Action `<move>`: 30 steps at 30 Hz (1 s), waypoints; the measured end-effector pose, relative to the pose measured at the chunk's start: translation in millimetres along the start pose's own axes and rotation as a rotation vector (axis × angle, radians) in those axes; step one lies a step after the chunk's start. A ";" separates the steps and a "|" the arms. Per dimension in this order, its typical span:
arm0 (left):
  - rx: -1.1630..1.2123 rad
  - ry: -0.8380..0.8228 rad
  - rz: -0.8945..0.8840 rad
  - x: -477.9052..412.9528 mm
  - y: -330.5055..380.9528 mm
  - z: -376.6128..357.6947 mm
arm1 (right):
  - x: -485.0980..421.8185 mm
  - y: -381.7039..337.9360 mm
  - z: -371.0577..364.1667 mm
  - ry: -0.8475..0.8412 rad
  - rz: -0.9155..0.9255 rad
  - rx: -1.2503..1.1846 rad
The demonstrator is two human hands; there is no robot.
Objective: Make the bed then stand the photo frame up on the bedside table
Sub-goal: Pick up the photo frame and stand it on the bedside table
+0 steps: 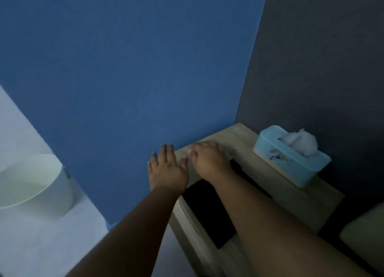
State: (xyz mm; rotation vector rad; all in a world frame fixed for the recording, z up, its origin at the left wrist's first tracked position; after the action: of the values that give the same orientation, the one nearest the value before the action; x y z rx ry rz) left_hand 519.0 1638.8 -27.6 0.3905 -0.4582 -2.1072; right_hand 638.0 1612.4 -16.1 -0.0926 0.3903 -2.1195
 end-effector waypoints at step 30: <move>0.013 -0.402 0.198 24.4 16.0 -69.8 | 30.0 102.1 -28.1 -0.509 0.108 0.153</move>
State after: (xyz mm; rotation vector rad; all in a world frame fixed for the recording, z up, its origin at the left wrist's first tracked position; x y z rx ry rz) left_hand 548.4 1598.0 -84.1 -0.0752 -0.7125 -1.9885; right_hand 697.7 1543.0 -77.0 -0.4976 -0.0681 -1.9260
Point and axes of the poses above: each hand's wrist, its own x-axis away from the middle knuckle, its own z-axis out of the back of the hand, y = z × x, the point moved 1 cm from there along -x, towards the middle knuckle, and after that the axes turned 13 degrees about -z, right-handed, at the moved point
